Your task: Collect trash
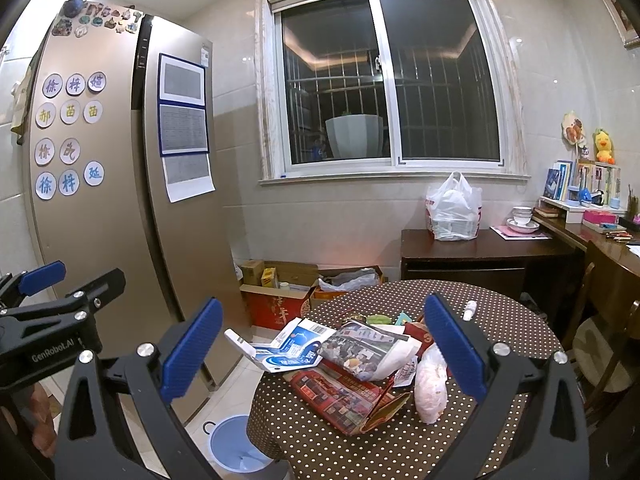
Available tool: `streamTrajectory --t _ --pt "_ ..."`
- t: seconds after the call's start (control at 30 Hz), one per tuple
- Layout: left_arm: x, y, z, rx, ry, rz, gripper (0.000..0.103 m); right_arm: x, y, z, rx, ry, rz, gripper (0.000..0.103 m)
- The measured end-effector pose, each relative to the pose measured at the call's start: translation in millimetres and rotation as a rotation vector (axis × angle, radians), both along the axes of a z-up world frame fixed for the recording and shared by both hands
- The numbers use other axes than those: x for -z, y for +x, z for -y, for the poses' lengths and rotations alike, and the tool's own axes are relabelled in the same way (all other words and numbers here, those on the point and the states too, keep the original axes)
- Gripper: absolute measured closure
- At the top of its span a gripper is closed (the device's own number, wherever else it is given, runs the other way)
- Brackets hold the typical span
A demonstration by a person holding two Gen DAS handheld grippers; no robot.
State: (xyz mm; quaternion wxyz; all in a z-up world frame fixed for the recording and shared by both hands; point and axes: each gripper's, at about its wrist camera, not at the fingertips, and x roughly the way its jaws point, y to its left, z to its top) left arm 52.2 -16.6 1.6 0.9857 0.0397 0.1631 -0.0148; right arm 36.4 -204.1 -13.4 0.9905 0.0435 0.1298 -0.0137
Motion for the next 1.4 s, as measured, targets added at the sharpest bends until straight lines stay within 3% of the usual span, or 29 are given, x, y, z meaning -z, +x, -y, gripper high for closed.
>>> streamTrajectory --t 1.4 --pt "12.0 12.4 3.9 0.0 0.039 -0.052 0.01 9.2 11.0 6.5 -0.004 0.029 -0.041 0.004"
